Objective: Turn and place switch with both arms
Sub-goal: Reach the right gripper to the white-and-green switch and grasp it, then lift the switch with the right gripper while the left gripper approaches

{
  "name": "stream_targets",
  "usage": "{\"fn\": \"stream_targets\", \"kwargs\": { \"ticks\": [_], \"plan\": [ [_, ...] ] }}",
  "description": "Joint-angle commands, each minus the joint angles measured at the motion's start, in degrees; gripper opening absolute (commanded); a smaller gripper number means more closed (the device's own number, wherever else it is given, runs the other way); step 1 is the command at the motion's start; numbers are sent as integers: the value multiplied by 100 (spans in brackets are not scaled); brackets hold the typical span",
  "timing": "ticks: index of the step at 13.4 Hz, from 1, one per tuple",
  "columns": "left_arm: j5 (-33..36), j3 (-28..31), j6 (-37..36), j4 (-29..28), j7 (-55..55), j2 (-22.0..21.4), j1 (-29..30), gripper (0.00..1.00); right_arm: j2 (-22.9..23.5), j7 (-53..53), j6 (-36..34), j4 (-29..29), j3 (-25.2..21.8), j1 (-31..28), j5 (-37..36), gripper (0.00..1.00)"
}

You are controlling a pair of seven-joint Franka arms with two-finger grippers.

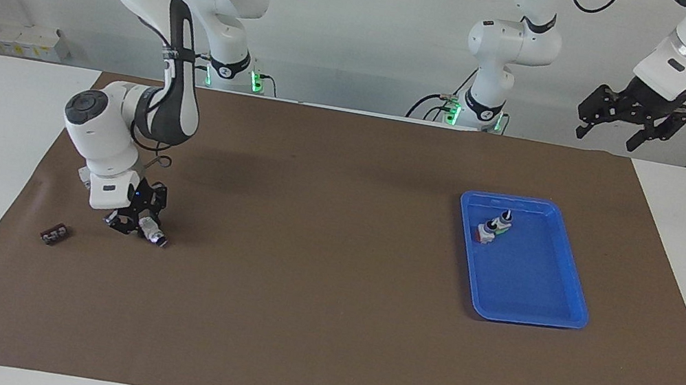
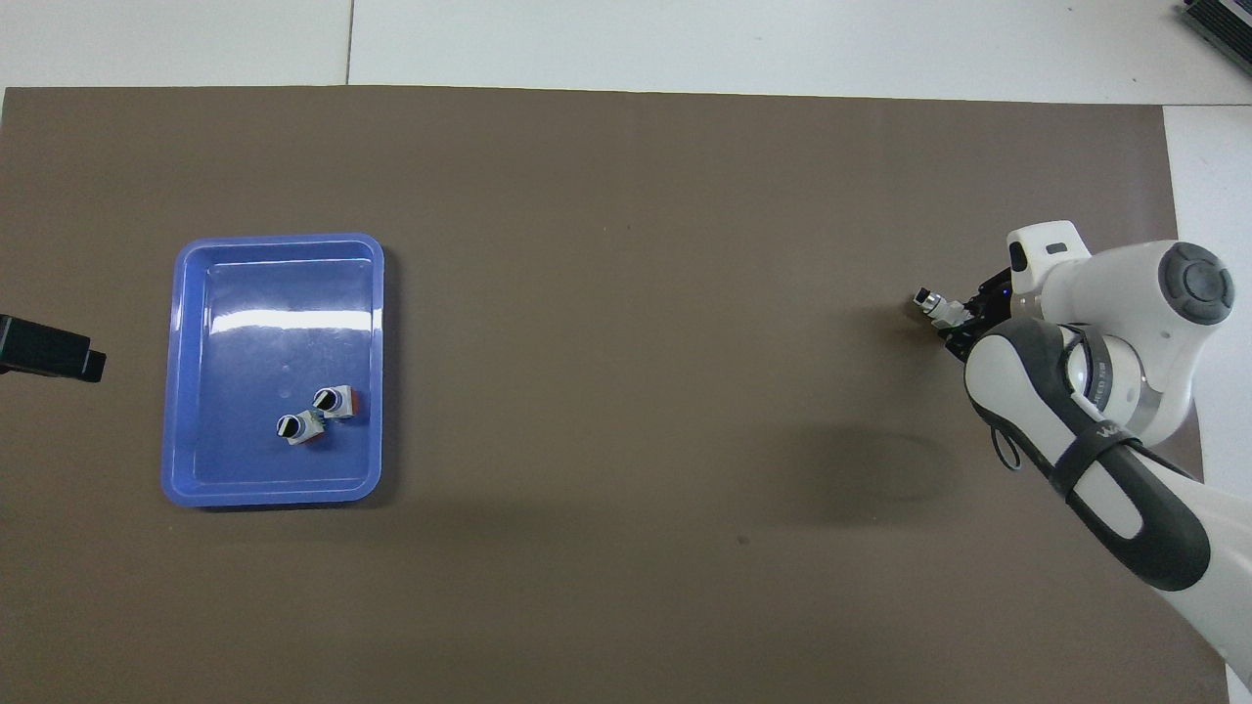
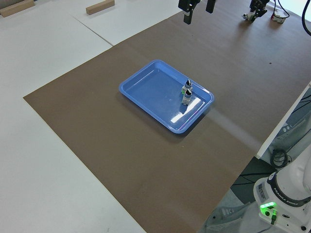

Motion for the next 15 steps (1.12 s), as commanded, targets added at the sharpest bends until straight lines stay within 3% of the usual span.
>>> {"fn": "stream_targets", "kwargs": {
  "ticks": [1,5,9,15],
  "plan": [
    [39,12,30,-139,-57,-122,-2,100,-76,-604,-611,308,230,151,10,0],
    [39,12,30,-139,-48,-122,-2,100,-445,-960,-1279,581,932,135,359,0],
    [39,12,30,-139,-48,-130,-2,100,-954,-1471,-1966,748,1609,196,2344,0],
    [30,-146,-146,-313,-13,-253,-194,100,-2036,-594,-2185,924,2629,205,2488,0]
  ]
}}
